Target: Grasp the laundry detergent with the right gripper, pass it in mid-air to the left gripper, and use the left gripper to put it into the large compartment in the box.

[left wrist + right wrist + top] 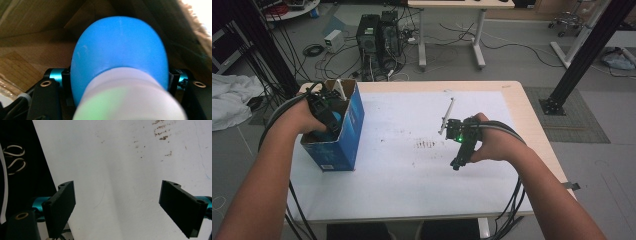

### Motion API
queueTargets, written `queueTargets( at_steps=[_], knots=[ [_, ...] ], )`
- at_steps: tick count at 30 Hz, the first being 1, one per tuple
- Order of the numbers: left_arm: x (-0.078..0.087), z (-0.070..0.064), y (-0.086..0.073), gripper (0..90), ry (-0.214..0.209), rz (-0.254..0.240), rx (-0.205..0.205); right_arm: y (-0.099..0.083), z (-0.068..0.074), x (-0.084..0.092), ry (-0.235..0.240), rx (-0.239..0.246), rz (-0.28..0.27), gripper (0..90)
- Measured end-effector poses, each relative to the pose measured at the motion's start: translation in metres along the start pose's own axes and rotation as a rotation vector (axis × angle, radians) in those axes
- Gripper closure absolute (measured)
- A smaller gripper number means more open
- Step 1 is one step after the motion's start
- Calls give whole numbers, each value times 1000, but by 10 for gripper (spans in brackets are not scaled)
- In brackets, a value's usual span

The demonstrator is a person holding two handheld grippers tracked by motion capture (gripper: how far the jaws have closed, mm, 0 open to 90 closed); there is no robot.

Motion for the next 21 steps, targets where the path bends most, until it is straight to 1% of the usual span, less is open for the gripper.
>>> queueTargets(
  at_steps=[1, 3, 5, 7, 8, 10, 11, 13, 14, 17, 21],
  knots=[
    [2, 0, 0, 340, 4, -2, -1, 0, 0, 0, 1, 7, -2, 131],
    [4, 0, 0, 337, -4, 5, 3, 1, 0, -1, 5, 5, -1, 131],
    [6, 1, -1, 322, 1, 8, 1, 2, 0, -1, 5, 9, -4, 131],
    [8, 0, -1, 321, -4, 0, 5, 2, 0, -2, 6, 8, -3, 131],
    [11, 0, -1, 319, -3, 3, -4, 2, 0, -2, 4, 7, -4, 131],
    [14, 0, -1, 317, -1, -2, 1, 2, 0, -1, 1, 9, -4, 131],
    [16, 0, -2, 314, 3, 3, -9, 2, 1, 0, 3, 4, -6, 131],
    [19, 0, -2, 305, 15, -3, -4, 2, 1, 0, 4, 11, -10, 131],
    [21, 1, -3, 292, 21, 1, -11, 1, 2, 1, 3, 6, -6, 131],
    [26, 1, -4, 283, 26, -16, 7, 0, 2, 2, 3, 5, -9, 131],
    [35, 1, -6, 283, 37, -25, 2, -1, 2, 3, 1, 5, -10, 131]
  ],
)
Point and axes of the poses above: each handheld gripper's, and its own axes: x roughly backward along the jaws, y roughly out of its top, z roughly to its left, the point moved 8 cm from there along -x, roughly forward along the jaws
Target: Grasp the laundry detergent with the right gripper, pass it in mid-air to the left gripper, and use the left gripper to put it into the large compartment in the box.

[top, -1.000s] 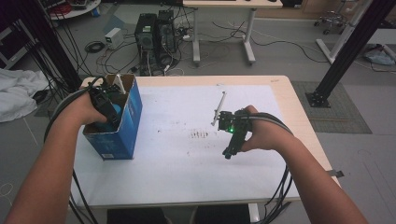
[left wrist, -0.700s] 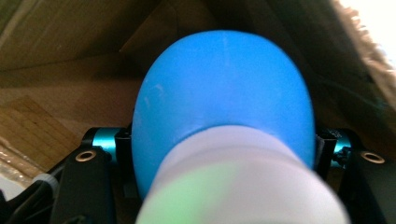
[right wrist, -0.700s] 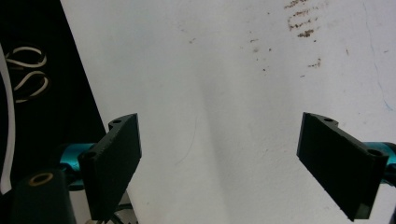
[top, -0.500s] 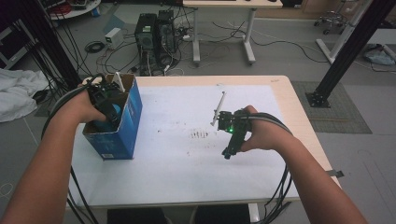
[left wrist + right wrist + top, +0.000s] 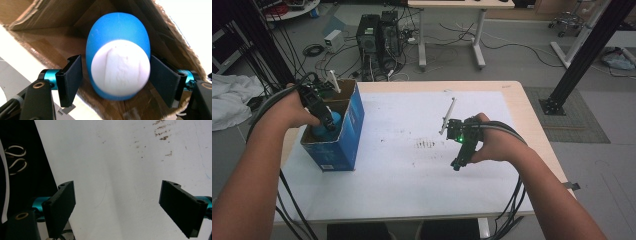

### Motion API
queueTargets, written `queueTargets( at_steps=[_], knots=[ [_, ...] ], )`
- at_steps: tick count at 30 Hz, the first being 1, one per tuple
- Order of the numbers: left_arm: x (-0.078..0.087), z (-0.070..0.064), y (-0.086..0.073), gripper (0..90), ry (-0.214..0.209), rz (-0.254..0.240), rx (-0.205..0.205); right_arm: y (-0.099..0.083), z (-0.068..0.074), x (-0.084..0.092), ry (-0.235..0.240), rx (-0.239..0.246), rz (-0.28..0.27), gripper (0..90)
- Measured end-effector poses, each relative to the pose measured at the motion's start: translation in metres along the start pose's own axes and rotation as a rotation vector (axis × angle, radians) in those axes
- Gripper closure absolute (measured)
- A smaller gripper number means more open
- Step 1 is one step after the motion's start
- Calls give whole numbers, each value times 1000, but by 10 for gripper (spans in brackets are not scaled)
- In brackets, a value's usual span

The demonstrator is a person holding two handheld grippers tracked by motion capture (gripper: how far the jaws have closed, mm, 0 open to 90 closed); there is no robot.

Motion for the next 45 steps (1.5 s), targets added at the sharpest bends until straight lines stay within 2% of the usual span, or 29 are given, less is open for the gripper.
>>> queueTargets(
  at_steps=[4, 7, 9, 14, 19, 20, 22, 24, 28, 31, 32, 34, 35, 36, 39, 45],
  knots=[
    [11, 0, -1, 268, 10, -12, -3, -1, 0, 3, -2, -2, 1, 131],
    [21, 0, -2, 248, 25, -5, -20, 0, 0, 5, -3, 1, -4, 131],
    [23, -1, -2, 242, 22, -12, -12, 0, 0, 7, -4, -8, 4, 131],
    [42, -6, -1, 230, 33, -32, -32, 1, -1, 11, -6, 3, 0, 131],
    [52, -10, -1, 195, 46, -37, -54, 0, -1, 14, -2, -1, 2, 131],
    [57, -13, 0, 195, 49, -30, -85, 0, -1, 15, -5, 1, 2, 131],
    [63, -16, 2, 190, 54, -34, -113, 0, -1, 18, -8, 3, 8, 131],
    [64, -18, 3, 187, 50, -43, -117, 0, -1, 18, -8, 7, 8, 131],
    [74, -29, 8, 170, 50, -38, -208, 0, -2, 22, -8, 5, 13, 131],
    [77, -39, 12, 168, 26, -36, -262, 1, -2, 24, -5, 16, 16, 131],
    [77, -39, 12, 166, 26, -36, -262, 1, -2, 24, -5, 16, 16, 131],
    [76, -47, 17, 158, 15, -36, -296, 1, -2, 25, -4, 20, 21, 131],
    [76, -47, 17, 153, 15, -36, -296, 1, -2, 25, -4, 20, 21, 131],
    [75, -54, 20, 153, 12, -30, -330, 2, -2, 25, -1, 24, 23, 131],
    [72, -65, 26, 130, 4, -25, -381, 4, -1, 28, 2, 24, 33, 131],
    [65, -86, 39, 99, -5, -13, -461, 8, -5, 30, 3, 35, 39, 131]
  ],
)
Point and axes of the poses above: each handheld gripper's, and its own axes: x roughly backward along the jaws, y roughly out of its top, z roughly to its left, the point moved 8 cm from there along -x, roughly forward along the jaws
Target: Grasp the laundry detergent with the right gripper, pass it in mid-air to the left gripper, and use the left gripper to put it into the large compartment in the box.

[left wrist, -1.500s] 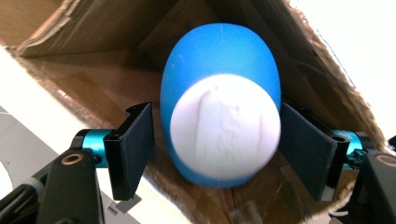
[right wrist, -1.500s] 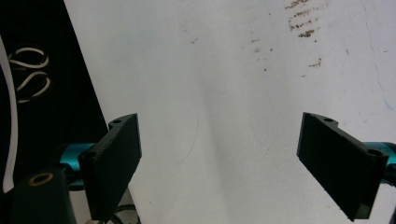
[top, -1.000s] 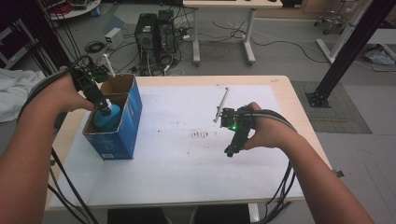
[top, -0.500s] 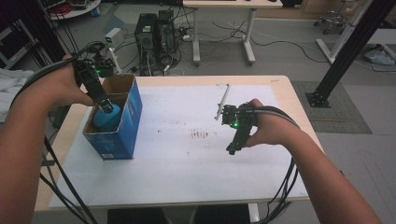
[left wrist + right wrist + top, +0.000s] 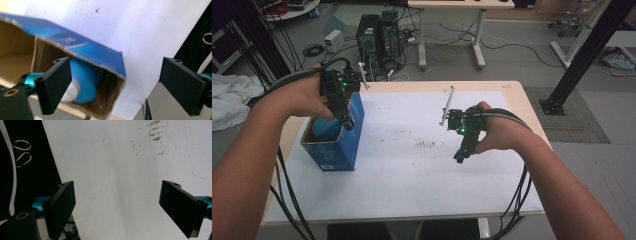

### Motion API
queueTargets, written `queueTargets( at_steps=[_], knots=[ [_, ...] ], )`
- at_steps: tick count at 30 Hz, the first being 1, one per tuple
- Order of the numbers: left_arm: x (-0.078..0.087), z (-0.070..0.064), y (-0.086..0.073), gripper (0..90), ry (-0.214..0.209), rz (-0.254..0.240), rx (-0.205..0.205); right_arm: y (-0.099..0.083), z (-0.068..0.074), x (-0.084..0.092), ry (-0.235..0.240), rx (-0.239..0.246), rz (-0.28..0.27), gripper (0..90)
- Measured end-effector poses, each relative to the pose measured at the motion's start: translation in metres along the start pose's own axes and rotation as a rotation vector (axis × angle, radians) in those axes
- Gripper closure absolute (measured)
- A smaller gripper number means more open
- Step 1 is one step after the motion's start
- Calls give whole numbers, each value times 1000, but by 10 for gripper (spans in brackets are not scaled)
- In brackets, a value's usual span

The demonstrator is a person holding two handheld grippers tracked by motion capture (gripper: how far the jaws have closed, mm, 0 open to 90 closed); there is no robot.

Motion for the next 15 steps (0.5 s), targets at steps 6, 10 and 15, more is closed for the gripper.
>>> queueTargets(
  at_steps=[6, 10, 15],
  knots=[
    [-14, -9, 17, 78, -23, 0, -56, -1, -2, -2, 6, -5, 18, 131],
    [-26, -15, 26, 71, -60, 3, -94, -2, -1, -5, 3, -11, 42, 131],
    [-39, -22, 36, 48, -93, -2, -138, -1, -3, -9, 8, -7, 62, 131]
  ],
)
Point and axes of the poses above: each handheld gripper's, and its own axes: x roughly backward along the jaws, y roughly out of its top, z roughly to its left, the point moved 8 cm from there along -x, roughly forward along the jaws
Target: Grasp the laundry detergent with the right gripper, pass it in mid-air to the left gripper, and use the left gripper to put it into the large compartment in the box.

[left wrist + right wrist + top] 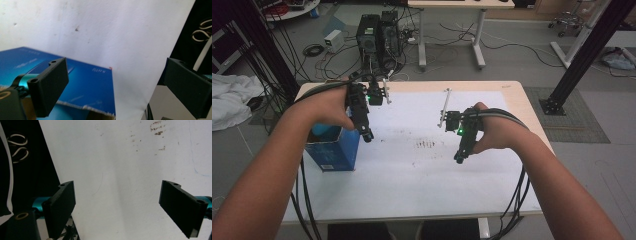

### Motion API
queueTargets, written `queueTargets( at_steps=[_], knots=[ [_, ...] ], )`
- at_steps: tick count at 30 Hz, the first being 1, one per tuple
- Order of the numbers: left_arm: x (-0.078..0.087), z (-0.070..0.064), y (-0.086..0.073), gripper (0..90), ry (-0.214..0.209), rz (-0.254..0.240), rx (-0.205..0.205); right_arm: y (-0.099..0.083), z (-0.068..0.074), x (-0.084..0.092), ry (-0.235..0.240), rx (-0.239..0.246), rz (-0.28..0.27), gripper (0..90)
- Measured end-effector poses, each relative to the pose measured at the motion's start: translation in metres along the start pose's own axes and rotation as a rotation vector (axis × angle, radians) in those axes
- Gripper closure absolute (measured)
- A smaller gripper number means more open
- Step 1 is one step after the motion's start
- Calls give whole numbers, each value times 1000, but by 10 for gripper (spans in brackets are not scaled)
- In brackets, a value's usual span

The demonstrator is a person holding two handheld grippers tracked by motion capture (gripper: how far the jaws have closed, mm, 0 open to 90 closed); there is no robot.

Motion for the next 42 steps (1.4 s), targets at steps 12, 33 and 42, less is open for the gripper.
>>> queueTargets(
  at_steps=[12, 33, 42],
  knots=[
    [-29, -9, 19, 47, -38, 12, -96, 0, -10, -5, 5, -14, 20, 131],
    [-36, -15, 23, 47, -42, 14, -134, 0, -12, -5, -11, -22, 25, 131],
    [-38, -13, 24, 47, -44, 16, -129, -1, -14, -5, -17, -17, 27, 131]
  ],
)
Point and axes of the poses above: each handheld gripper's, and its own axes: x roughly backward along the jaws, y roughly out of its top, z roughly to its left, the point moved 8 cm from there along -x, roughly forward along the jaws
